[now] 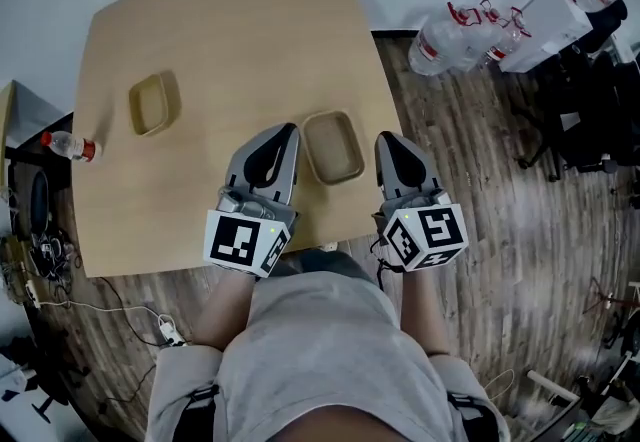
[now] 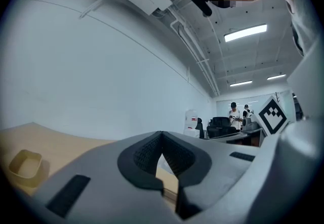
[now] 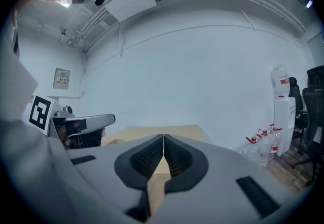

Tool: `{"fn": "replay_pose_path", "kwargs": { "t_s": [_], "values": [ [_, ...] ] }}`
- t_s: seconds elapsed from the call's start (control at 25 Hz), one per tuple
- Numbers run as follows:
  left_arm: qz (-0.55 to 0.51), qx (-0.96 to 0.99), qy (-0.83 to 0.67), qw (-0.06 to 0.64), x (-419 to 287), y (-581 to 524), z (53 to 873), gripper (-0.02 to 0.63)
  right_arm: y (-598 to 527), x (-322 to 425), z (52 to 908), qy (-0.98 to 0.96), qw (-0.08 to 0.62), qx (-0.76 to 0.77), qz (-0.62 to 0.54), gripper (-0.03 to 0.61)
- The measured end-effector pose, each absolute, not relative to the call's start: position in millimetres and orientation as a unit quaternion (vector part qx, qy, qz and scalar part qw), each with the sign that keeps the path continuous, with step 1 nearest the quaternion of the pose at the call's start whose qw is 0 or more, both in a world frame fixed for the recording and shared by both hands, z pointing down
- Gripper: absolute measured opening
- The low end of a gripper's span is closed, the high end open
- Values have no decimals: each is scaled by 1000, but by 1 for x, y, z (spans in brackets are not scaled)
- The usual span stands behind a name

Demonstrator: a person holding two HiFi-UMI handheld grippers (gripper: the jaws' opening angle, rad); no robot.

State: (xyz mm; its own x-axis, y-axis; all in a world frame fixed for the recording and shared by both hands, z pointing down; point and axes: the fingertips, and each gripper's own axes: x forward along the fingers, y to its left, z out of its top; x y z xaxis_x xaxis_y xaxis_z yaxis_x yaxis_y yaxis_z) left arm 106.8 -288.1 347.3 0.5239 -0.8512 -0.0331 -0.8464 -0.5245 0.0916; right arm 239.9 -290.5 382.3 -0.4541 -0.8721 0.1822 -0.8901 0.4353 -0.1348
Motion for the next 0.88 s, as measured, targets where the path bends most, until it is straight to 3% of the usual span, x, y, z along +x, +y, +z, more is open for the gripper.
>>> {"fn": "replay_pose_path", "kwargs": {
  "t_s": [0.88],
  "values": [
    [-16, 816, -573, 67, 98, -306, 386, 15, -338, 237, 495, -865, 196, 420, 190, 12]
  ]
}}
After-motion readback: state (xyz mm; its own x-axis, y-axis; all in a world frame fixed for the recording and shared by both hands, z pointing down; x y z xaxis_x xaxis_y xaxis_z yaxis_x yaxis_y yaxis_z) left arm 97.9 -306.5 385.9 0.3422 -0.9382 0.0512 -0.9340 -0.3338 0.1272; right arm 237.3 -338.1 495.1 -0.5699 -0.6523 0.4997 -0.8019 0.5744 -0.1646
